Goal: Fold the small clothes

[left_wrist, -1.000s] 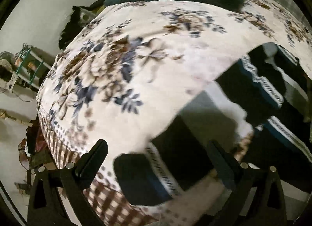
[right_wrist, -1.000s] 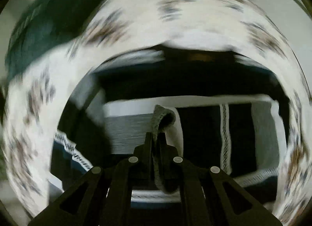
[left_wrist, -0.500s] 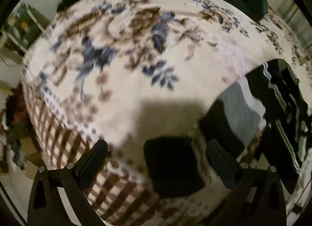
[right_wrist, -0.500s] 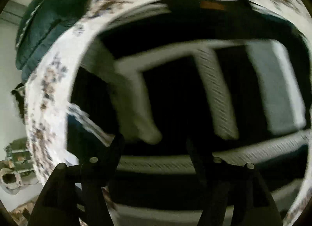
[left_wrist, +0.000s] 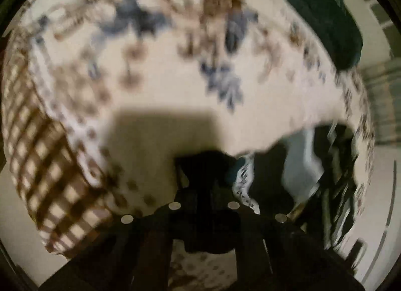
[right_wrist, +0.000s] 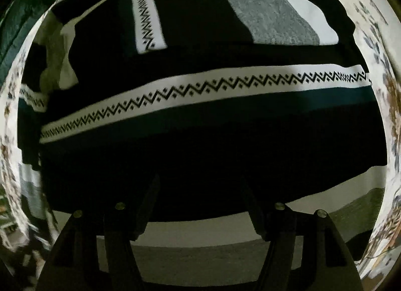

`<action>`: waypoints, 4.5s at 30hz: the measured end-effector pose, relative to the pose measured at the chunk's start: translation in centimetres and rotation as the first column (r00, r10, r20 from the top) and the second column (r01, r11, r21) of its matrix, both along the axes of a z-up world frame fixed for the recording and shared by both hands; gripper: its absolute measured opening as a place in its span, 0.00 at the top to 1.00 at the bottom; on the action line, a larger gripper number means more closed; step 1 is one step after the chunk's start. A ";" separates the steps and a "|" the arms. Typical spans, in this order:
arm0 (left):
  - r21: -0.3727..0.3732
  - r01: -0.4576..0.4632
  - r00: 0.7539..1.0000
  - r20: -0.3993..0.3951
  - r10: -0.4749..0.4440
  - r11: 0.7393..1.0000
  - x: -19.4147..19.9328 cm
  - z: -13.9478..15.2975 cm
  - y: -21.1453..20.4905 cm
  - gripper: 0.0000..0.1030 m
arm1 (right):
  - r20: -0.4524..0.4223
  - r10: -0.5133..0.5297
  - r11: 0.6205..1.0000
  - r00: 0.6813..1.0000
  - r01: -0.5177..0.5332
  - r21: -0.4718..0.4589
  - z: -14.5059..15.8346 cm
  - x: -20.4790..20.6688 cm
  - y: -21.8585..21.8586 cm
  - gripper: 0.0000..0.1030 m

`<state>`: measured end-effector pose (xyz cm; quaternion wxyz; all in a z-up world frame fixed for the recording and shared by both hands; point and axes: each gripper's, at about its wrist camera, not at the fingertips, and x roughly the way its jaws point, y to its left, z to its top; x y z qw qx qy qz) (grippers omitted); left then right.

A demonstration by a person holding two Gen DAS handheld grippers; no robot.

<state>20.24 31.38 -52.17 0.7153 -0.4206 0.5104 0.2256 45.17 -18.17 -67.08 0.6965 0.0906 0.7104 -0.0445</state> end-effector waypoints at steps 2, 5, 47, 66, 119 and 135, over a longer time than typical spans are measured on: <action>0.048 -0.041 0.997 0.060 0.038 0.998 0.7 2.0 2.6 0.95 | 0.011 0.015 1.000 1.000 -0.015 -0.004 0.2 -0.1 0.4 0.34; 0.117 -0.064 0.993 0.106 0.051 0.991 2.4 3.7 5.9 0.95 | 0.029 0.026 1.000 0.999 -0.026 0.006 0.5 0.0 1.7 0.34; 0.281 0.393 0.862 0.218 -0.457 0.876 24.0 7.4 -22.7 0.95 | 0.159 -0.124 0.992 0.979 0.118 0.049 7.0 2.4 -19.7 0.33; 0.428 0.490 0.777 0.180 -0.603 0.760 28.3 10.7 -42.5 0.01 | 0.134 -0.166 0.941 0.977 0.117 0.317 9.8 7.0 -32.6 0.33; 0.423 0.470 0.881 -0.177 -0.438 0.775 31.6 -2.7 -24.7 0.01 | 0.118 0.303 0.947 0.946 -0.286 -0.144 4.3 26.2 -15.4 0.99; -0.077 0.325 0.946 0.049 -0.322 0.943 28.5 -2.2 -24.3 0.26 | -0.109 -0.499 0.772 0.860 0.498 0.396 3.5 10.9 -30.0 0.73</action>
